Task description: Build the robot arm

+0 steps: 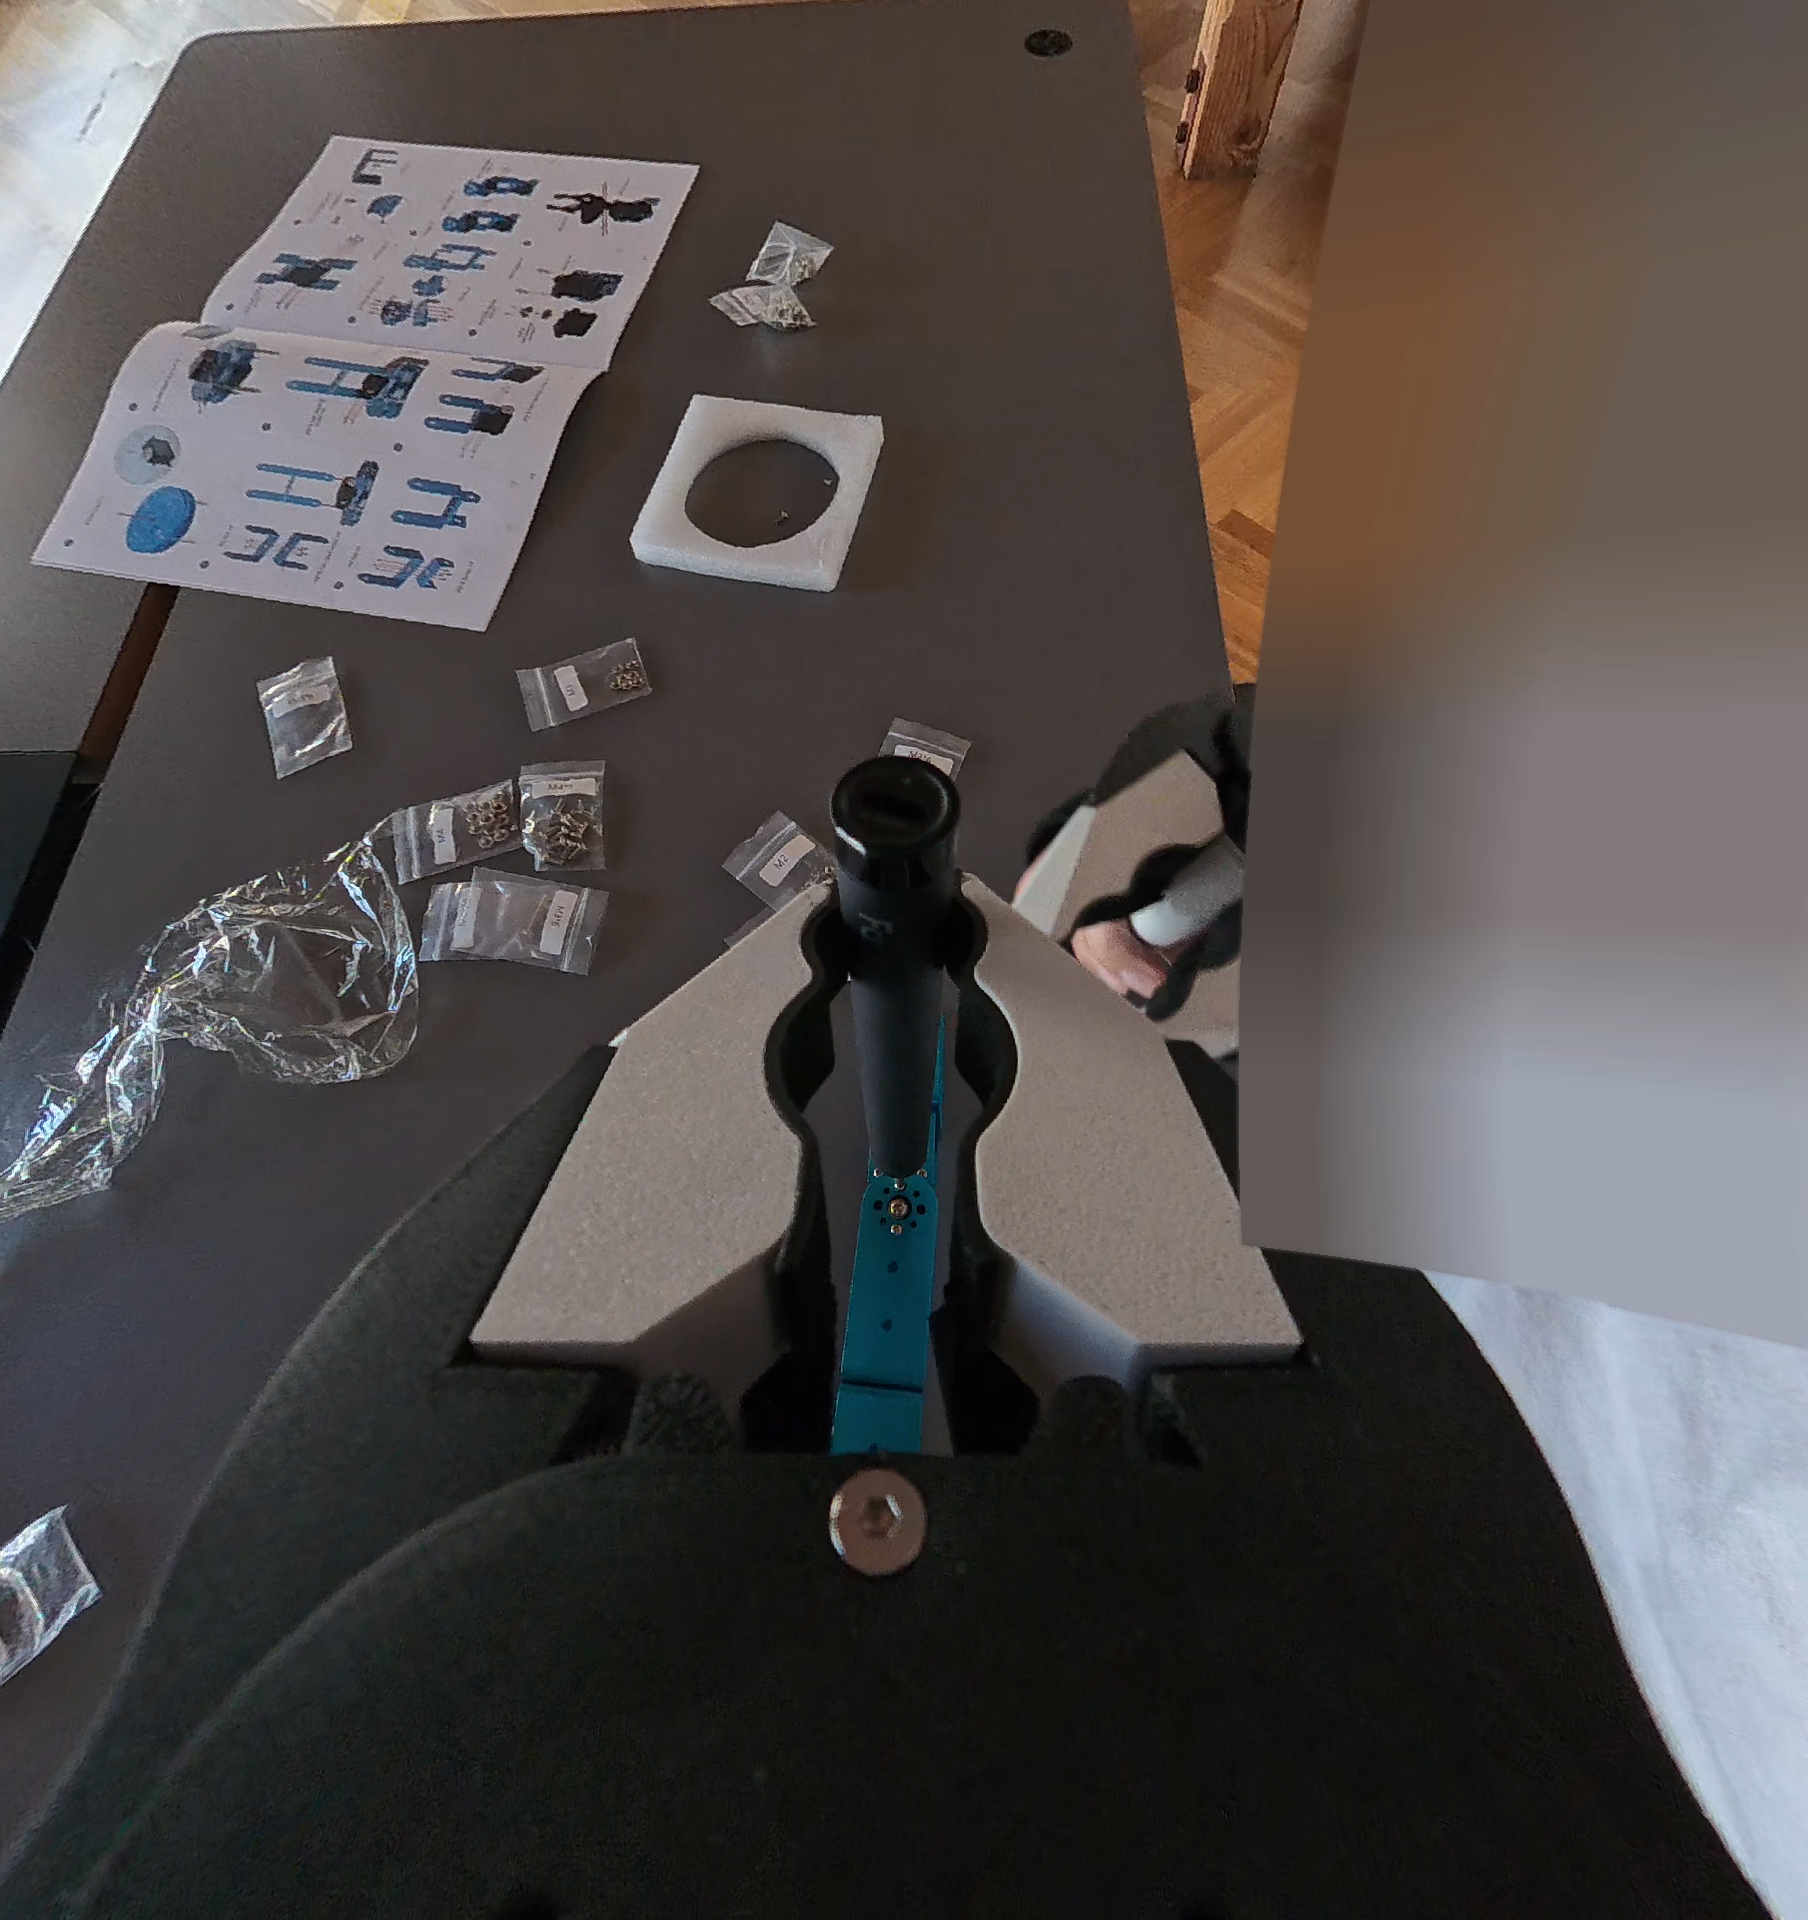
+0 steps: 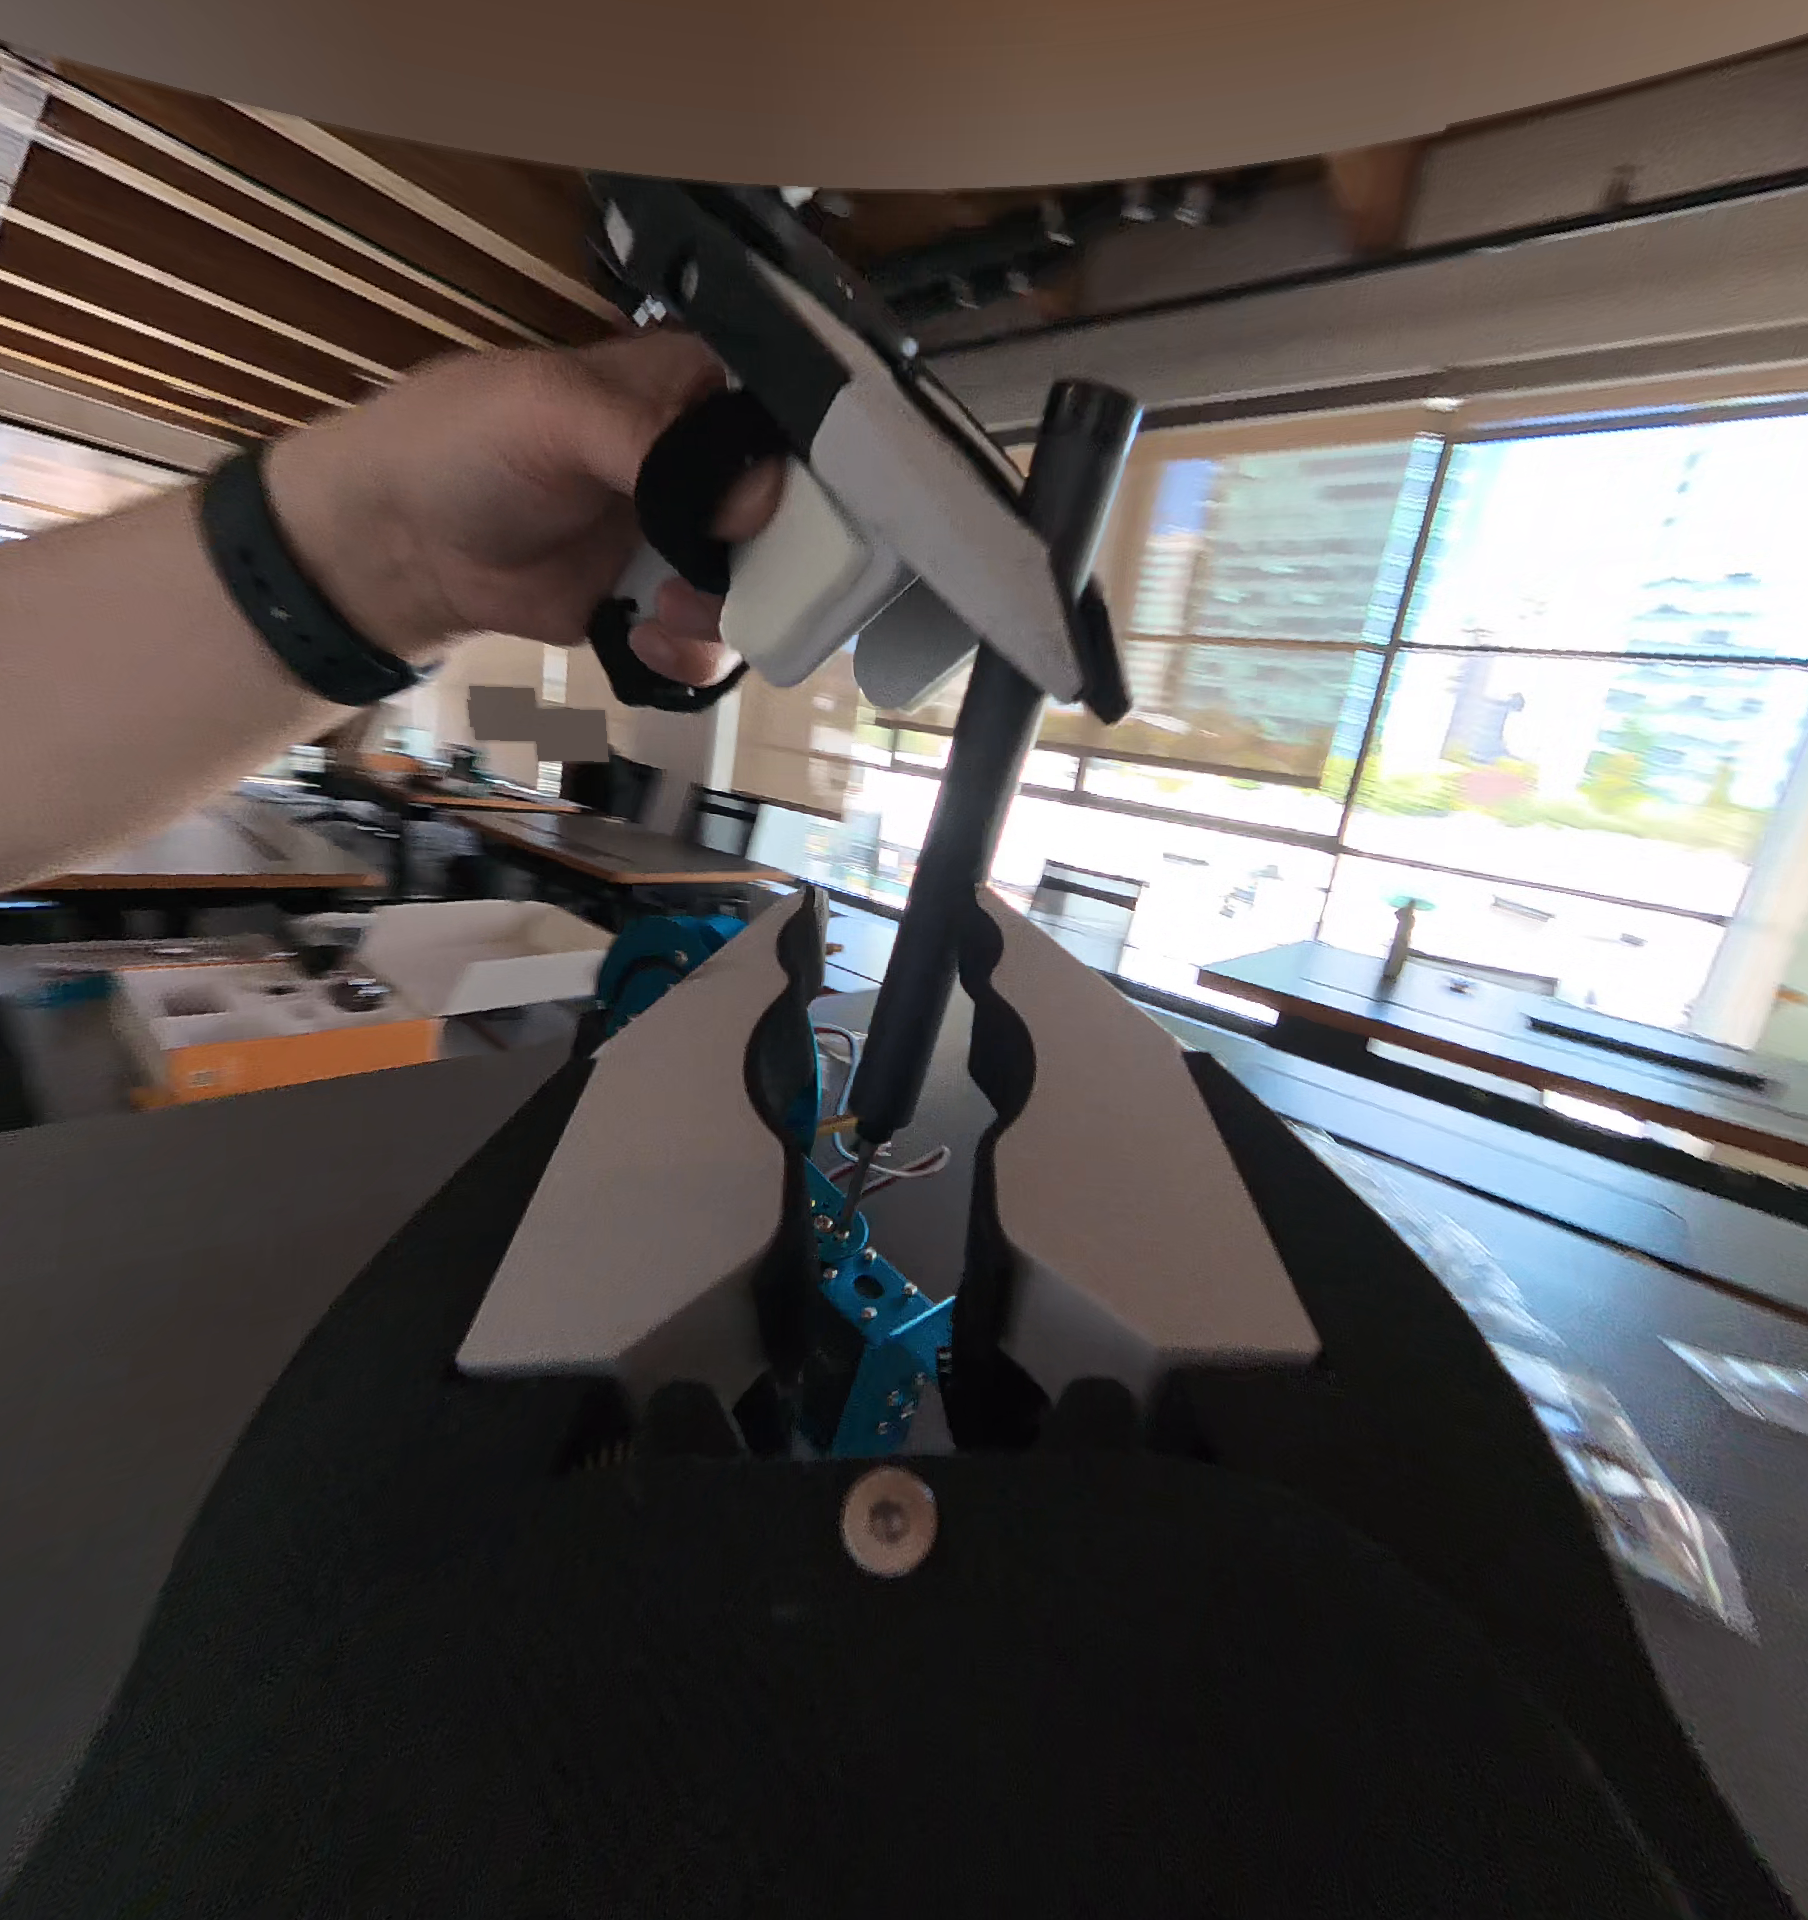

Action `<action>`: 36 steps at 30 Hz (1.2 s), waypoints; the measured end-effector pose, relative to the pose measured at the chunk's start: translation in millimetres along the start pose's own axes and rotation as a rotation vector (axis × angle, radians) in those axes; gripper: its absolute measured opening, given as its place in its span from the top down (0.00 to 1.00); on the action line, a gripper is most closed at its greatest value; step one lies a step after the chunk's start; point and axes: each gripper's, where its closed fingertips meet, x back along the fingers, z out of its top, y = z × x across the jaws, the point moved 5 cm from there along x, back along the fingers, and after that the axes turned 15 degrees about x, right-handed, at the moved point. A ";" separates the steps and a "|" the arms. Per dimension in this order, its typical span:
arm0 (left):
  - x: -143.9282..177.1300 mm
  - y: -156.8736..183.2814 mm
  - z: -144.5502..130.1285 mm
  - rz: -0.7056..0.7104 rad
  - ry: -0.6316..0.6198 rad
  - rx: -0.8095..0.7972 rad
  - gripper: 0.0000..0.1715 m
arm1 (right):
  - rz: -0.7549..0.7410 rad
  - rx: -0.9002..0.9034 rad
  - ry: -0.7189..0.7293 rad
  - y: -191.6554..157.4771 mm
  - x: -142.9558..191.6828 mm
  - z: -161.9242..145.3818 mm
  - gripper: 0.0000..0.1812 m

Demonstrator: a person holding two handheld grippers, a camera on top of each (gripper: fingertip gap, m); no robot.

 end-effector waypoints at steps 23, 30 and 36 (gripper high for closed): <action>-3.8 -3.5 2.3 -0.003 0.026 0.044 0.90 | 1.869 -0.618 0.269 35.7 -72.5 -49.4 0.86; -1.5 -1.3 0.2 0.022 0.050 0.045 0.90 | 1.895 -0.594 0.291 31.8 -77.0 -50.2 0.90; -0.8 -4.2 0.1 0.017 0.070 0.061 0.90 | 1.924 -0.627 0.300 31.1 -79.1 -51.8 0.90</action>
